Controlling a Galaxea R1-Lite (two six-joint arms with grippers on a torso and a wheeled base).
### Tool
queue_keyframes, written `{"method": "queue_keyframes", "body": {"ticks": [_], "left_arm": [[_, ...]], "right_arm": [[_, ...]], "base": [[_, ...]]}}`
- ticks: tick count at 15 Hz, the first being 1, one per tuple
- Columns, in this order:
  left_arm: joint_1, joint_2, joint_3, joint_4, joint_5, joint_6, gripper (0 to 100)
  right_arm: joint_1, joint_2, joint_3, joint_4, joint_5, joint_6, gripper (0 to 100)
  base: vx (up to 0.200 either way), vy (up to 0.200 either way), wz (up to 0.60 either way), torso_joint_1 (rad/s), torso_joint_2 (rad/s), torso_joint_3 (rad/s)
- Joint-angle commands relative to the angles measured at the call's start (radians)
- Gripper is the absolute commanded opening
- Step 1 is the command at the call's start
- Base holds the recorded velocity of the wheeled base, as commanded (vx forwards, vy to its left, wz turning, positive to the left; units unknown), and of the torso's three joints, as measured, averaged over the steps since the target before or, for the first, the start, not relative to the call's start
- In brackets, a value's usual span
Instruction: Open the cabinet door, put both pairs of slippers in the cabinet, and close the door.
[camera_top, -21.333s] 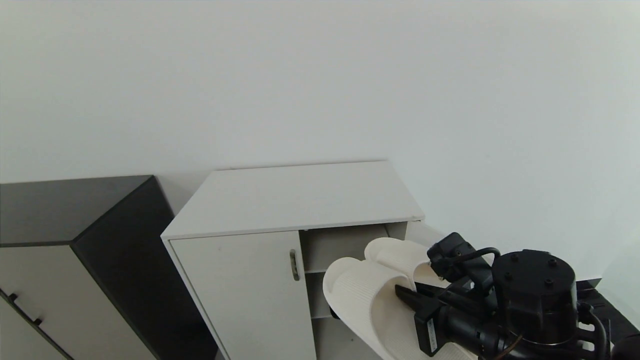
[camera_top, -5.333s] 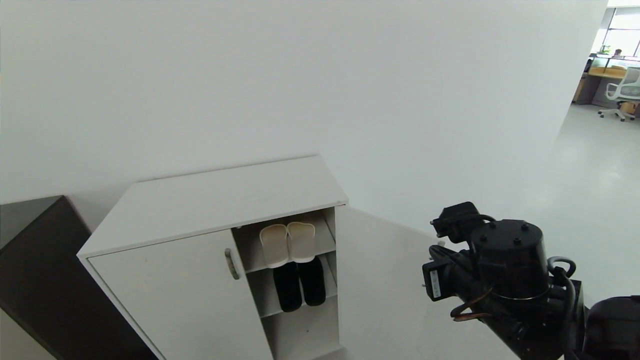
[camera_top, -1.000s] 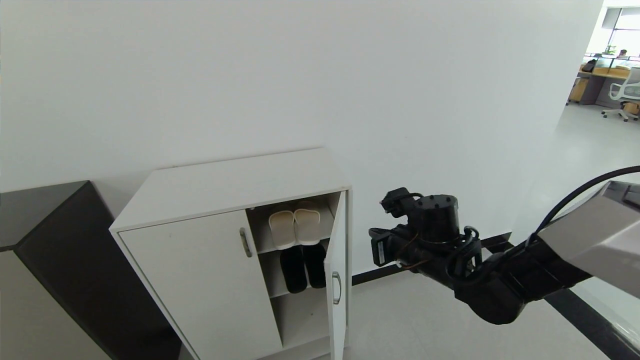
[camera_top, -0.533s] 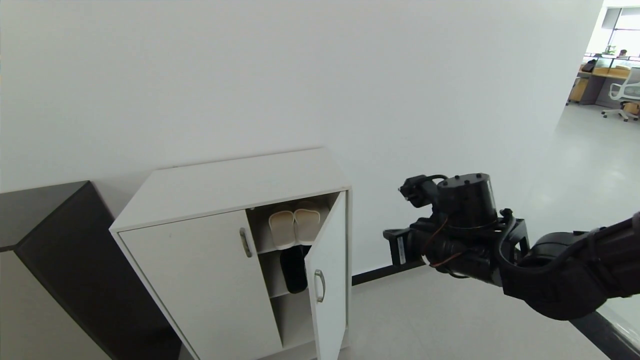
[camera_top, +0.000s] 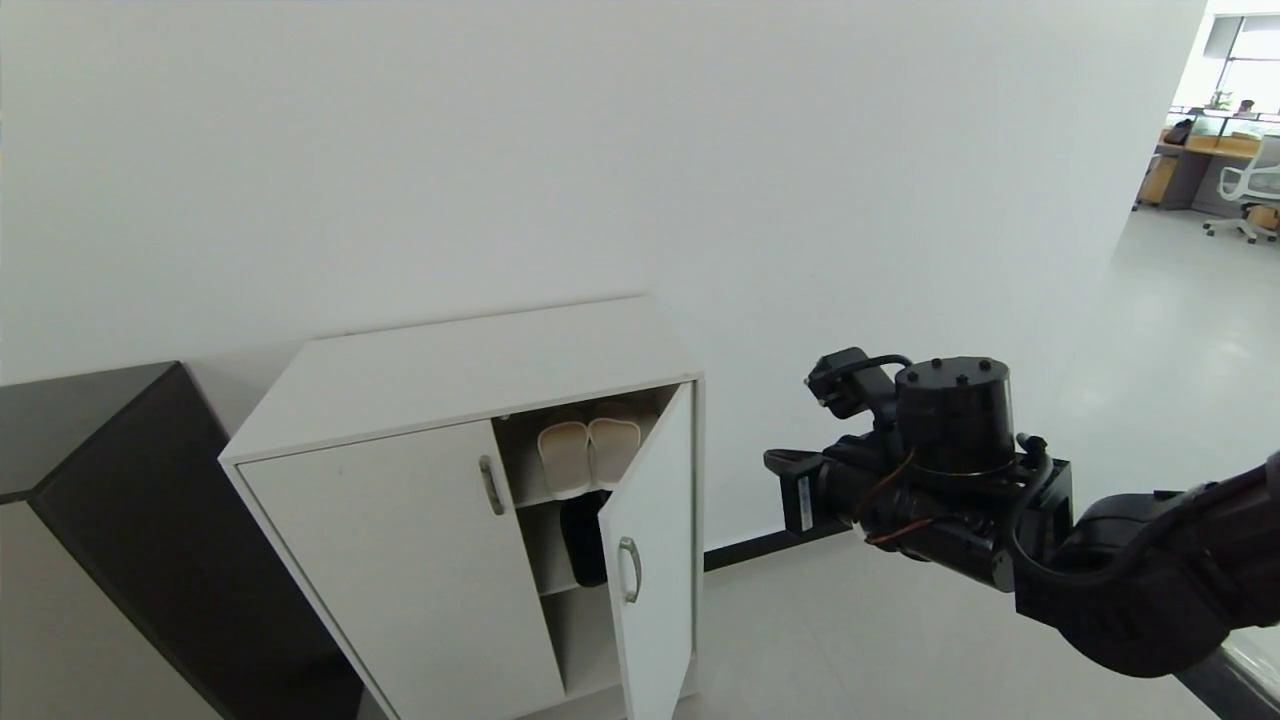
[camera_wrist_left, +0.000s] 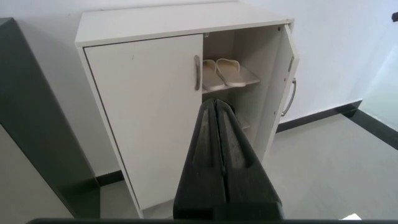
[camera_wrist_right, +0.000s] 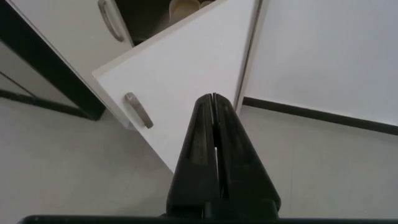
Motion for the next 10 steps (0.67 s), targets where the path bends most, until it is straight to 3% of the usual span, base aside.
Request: {"method": "queue_keyframes", "body": {"ticks": [1, 6, 10], "left_arm": [[0.001, 0.001, 0.0, 0.0, 0.0, -0.001, 0], [0.001, 0.001, 0.0, 0.0, 0.0, -0.001, 0], [0.001, 0.001, 0.0, 0.0, 0.0, -0.001, 0]], "right_arm": [[0.0, 0.015, 0.002, -0.001, 0.0, 0.001, 0], [-0.001, 0.017, 0.009, -0.027, 0.001, 0.001, 0], [-0.004, 0.026, 0.043, -0.081, 0.001, -0.004, 0]], "base": [[0.0, 0.0, 0.6, 0.002, -0.01, 0.002], [0.0, 0.0, 0.6, 0.002, 0.0, 0.001], [0.0, 0.0, 0.0, 0.0, 0.0, 0.0]]}}
